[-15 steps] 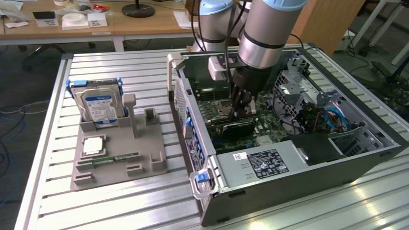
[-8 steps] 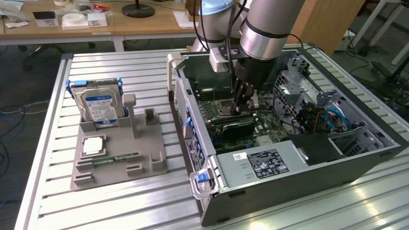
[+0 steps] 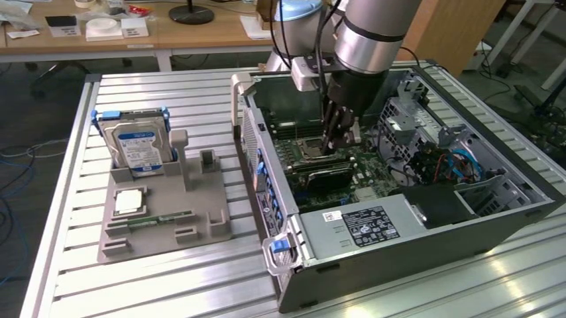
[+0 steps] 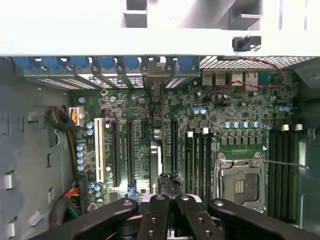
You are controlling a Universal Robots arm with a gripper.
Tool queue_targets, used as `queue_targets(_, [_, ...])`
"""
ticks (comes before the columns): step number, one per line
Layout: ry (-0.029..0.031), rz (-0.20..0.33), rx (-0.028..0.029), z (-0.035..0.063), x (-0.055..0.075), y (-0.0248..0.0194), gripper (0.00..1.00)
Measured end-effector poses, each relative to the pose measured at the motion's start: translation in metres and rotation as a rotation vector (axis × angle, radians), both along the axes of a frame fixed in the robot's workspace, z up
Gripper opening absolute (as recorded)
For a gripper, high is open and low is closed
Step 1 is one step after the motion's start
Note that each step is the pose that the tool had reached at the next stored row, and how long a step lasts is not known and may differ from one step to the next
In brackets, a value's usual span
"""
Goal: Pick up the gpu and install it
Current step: 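Press down on the gpu until it lock into place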
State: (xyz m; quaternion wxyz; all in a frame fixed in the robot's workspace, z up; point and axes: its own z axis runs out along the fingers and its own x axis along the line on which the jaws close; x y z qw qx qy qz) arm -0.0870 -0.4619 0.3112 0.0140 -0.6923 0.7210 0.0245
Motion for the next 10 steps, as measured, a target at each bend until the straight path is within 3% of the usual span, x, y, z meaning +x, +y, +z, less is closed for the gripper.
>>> queue_targets(4, [0.0,0.0,0.0,0.0063,0.0001,0.0,0.11])
queue_targets(10, [0.0,0.0,0.0,0.0064,0.0001,0.0,0.11])
